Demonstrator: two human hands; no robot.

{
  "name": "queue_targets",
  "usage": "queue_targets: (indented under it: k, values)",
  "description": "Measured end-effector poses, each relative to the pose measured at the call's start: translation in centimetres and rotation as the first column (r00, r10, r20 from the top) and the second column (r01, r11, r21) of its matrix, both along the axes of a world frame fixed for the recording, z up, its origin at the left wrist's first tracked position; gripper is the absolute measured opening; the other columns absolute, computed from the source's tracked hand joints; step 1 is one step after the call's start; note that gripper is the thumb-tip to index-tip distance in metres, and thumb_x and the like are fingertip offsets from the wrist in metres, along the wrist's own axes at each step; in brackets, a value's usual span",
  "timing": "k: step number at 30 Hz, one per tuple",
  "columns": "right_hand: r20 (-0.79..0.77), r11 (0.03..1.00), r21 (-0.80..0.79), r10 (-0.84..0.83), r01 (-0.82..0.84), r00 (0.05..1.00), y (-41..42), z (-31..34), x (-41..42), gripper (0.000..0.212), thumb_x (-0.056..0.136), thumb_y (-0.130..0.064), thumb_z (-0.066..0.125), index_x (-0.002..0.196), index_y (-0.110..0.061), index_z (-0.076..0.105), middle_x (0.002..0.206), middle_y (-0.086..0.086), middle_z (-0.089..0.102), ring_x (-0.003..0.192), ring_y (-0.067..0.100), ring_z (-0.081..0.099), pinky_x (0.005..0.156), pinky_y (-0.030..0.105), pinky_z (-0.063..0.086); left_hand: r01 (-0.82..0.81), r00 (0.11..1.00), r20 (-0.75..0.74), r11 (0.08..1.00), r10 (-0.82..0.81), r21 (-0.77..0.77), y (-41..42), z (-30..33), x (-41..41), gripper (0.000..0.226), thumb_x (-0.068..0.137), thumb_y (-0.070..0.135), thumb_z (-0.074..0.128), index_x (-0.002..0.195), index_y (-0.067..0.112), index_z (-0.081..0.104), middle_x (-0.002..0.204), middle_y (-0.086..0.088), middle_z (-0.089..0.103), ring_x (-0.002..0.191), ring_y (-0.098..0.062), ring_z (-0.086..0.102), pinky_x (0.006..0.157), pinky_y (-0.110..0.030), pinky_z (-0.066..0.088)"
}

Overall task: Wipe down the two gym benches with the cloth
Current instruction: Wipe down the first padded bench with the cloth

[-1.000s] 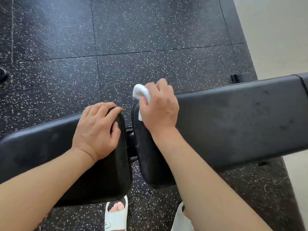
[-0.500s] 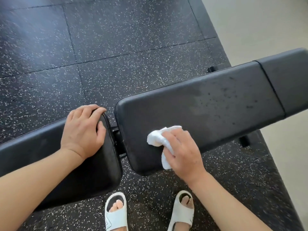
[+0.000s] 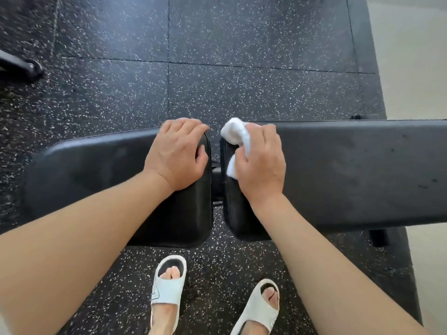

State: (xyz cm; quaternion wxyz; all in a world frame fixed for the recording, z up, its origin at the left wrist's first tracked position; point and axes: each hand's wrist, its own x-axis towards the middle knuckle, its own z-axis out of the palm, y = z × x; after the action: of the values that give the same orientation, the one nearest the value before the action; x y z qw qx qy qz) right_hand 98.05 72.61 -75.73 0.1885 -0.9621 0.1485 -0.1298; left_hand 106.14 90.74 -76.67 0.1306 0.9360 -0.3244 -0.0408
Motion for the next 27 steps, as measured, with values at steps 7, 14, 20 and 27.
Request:
queue_targets:
  k: [7,14,20,27]
  values:
    - [-0.089,0.851,-0.004,0.523,-0.526,0.847,-0.5,0.5,-14.3,0.037,0.084,-0.019,0.064,0.122,-0.018,0.063,0.110,0.002,0.050,0.081,0.025,0.044,0.066,0.043,0.046,-0.008,0.999,-0.036,1.000,0.008,-0.001,0.0,0.6,-0.1,0.047,0.094,0.028,0.047,0.135,0.010,0.063,0.136,-0.008,0.064,0.129,-0.034,0.056,0.114,-0.048,0.038]
    - [-0.037,0.973,-0.032,0.228,-0.230,0.973,-7.2,0.8,-6.7,0.040,0.083,-0.010,0.060,0.121,-0.020,0.069,0.113,0.005,0.058,0.099,0.033,0.060,0.077,0.041,0.054,-0.007,0.999,-0.047,1.000,0.006,-0.022,0.0,0.8,-0.2,0.045,0.093,0.028,0.049,0.132,0.010,0.064,0.135,-0.009,0.065,0.127,-0.034,0.057,0.113,-0.049,0.039]
    - [-0.014,0.998,0.025,-0.056,0.057,0.998,-1.9,0.3,0.8,0.034,0.089,-0.020,0.055,0.121,-0.019,0.064,0.112,0.007,0.052,0.099,0.029,0.055,0.070,0.039,0.049,-0.004,0.998,-0.062,1.000,0.004,0.002,-0.1,1.4,-0.3,0.048,0.095,0.028,0.049,0.137,0.010,0.062,0.139,-0.008,0.063,0.131,-0.033,0.055,0.116,-0.047,0.037]
    - [-0.075,0.945,0.076,0.325,-0.320,0.943,0.0,1.3,-4.0,0.034,0.084,-0.015,0.056,0.116,-0.014,0.069,0.107,0.009,0.057,0.089,0.031,0.050,0.070,0.048,0.048,0.061,0.997,0.038,0.998,-0.062,0.023,-0.5,1.5,-0.7,0.049,0.096,0.019,0.050,0.142,0.005,0.057,0.142,-0.017,0.057,0.131,-0.041,0.053,0.113,-0.054,0.039]
